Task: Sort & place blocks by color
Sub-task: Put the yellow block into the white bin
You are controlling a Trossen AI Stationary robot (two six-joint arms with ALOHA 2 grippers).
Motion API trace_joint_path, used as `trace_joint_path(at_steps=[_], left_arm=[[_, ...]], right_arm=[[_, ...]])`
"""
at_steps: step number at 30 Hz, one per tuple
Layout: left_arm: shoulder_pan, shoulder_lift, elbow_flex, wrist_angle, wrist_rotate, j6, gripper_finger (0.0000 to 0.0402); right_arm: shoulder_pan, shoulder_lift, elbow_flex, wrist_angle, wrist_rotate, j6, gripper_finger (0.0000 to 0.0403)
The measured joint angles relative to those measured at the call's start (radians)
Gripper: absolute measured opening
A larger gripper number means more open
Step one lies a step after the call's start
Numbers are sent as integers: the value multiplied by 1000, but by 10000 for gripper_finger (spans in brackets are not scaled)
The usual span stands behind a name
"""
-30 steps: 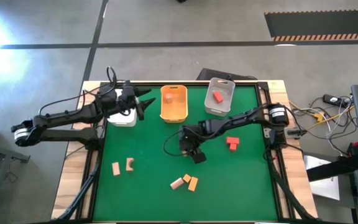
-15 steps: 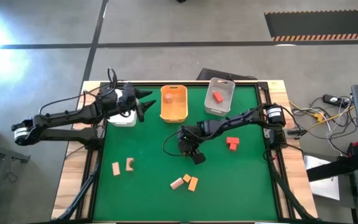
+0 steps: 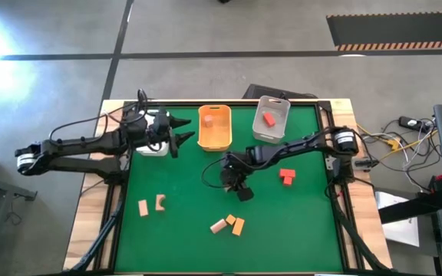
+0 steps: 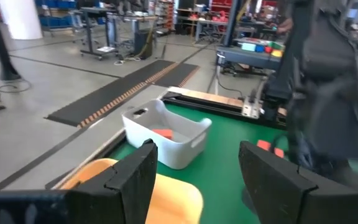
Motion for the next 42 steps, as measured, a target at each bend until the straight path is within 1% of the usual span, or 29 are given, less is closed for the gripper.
trace_joint_path(at_steps=[3,7,10,13,15,19,21,23,25,32,42], left_arm=[[-43,0,-3,-9,0,0,209],[-116,0,-26,-9,-1,2,209],[-169,-1,-53,-9,-1,3,209],[-220,-1,-80,0,-2,3,209],[-256,5,-98,29,-2,3,209],[-314,18,-137,127,-2,7,209],[-330,32,-149,158,-1,5,209],[-339,56,-150,182,-1,4,209],[-340,85,-150,208,-1,-14,209],[-338,171,-150,263,-3,-87,209],[-337,287,-150,491,-4,-102,210]], right_arm=[[0,-37,-15,38,0,45,117],[0,-96,-77,189,-1,119,117],[0,-136,-154,405,2,213,117],[0,-153,-252,728,12,319,117],[0,-153,-307,916,63,371,117],[0,-139,-376,1164,226,393,117],[-1,-131,-395,1259,269,418,117],[-1,-126,-407,1347,289,441,117],[0,-125,-409,1382,292,458,117],[2,-126,-396,1384,288,478,117],[7,-123,-383,1384,285,495,117]])
